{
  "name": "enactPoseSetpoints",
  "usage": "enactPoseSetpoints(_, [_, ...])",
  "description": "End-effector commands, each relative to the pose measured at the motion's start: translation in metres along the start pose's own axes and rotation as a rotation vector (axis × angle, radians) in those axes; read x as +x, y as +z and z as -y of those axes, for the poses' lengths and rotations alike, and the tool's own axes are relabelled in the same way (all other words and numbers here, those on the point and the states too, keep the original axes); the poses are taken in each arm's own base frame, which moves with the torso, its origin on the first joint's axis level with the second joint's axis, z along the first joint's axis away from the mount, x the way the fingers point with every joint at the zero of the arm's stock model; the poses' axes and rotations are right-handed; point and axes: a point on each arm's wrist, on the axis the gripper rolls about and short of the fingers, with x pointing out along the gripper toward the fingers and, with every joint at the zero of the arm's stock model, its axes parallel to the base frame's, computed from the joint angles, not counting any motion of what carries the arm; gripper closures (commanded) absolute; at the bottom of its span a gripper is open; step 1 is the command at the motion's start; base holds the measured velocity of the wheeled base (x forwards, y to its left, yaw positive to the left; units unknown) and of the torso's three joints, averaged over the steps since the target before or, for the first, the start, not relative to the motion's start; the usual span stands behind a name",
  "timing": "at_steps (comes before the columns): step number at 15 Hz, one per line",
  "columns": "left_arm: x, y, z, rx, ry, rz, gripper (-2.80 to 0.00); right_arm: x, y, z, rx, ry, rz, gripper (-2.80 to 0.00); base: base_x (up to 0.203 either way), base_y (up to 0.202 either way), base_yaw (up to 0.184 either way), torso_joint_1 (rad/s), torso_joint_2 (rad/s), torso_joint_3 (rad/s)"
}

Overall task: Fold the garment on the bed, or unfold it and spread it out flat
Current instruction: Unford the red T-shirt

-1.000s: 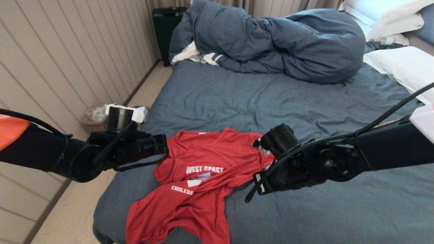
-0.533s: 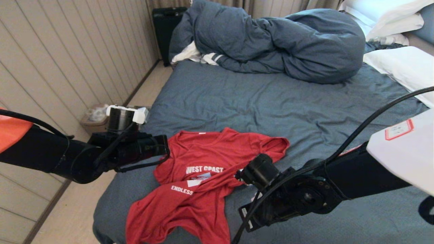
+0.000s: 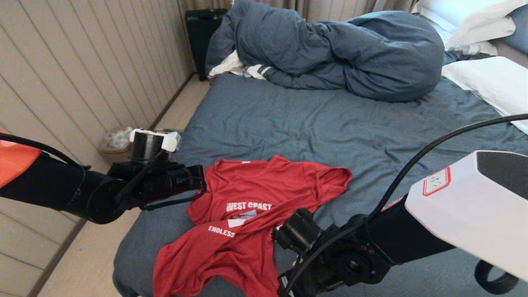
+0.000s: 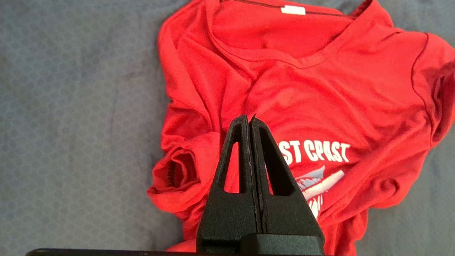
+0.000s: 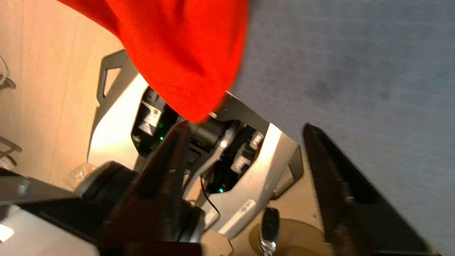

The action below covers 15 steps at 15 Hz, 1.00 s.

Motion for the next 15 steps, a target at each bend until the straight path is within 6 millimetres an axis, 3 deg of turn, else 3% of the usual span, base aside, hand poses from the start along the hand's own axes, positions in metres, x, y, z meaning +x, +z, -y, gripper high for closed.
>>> enactPoseSetpoints(1, [0.001,-0.001,0.000,-0.002,0.001,-0.001,0.00,0.012,-0.003,-0.003,-0.003,-0.002,-0.024,-2.80,0.000,0.000,0.000,0.000,0.00,0.000])
enactPoseSetpoints(9, [0.002,-0.001,0.000,-0.001,-0.002,-0.004,0.00,0.032,0.003,-0.025,-0.022,0.014,0.002,-2.80,0.000,0.000,0.000,0.000,0.00,0.000])
enactPoseSetpoints(15, [0.004,0.001,-0.002,-0.004,0.004,0.005,0.00,0.052,-0.001,-0.038,-0.043,-0.095,0.077,-2.80,0.000,0.000,0.000,0.000,0.00,0.000])
